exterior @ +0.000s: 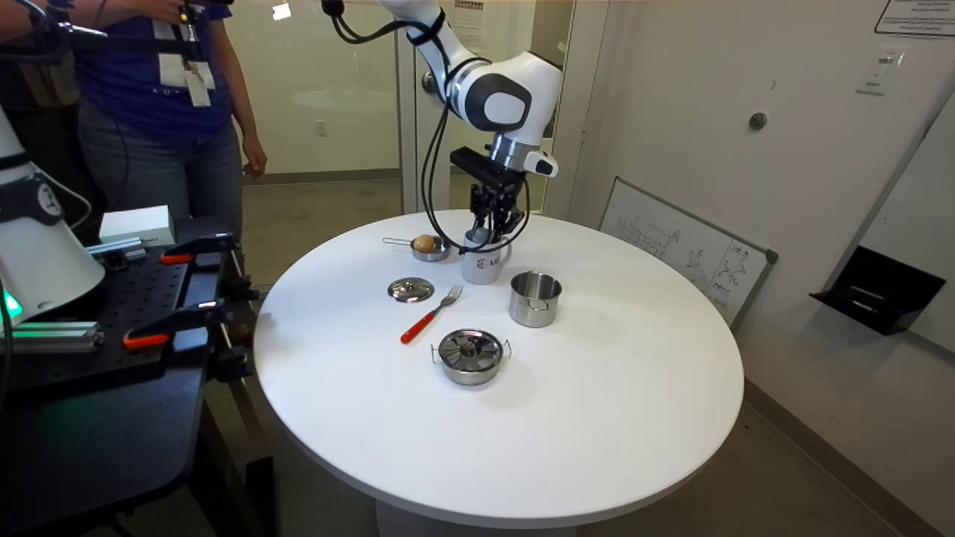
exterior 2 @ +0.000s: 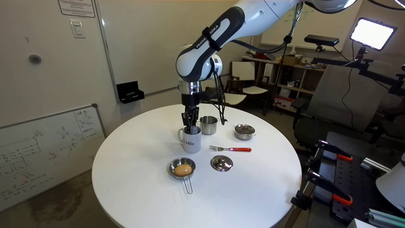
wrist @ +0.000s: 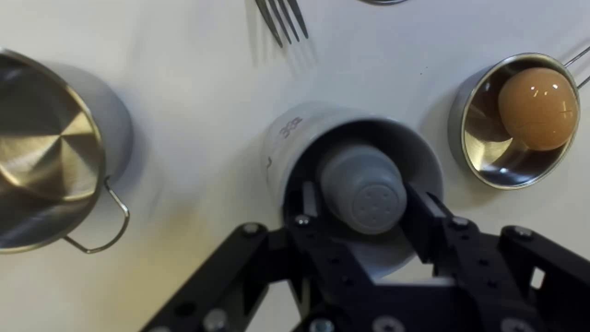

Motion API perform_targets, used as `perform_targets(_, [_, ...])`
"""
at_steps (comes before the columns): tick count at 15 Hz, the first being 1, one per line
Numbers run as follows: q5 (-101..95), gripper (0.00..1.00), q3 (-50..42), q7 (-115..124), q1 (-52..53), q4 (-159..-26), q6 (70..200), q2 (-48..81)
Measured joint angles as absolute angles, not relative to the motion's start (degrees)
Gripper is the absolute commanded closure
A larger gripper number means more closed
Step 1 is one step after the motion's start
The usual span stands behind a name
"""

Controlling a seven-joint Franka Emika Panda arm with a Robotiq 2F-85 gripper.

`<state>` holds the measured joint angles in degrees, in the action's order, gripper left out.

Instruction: Put the salt and pepper shaker in the mug

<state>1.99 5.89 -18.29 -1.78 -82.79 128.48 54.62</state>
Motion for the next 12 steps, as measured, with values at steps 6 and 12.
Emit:
perform_targets(6, [1.78,0.51,5.21,-17.09,-1.53,-81.56,128.34,54.72])
perform_targets(12, [1.42,0.42,4.43,-16.53,-1.46,-80.35,128.34,54.62])
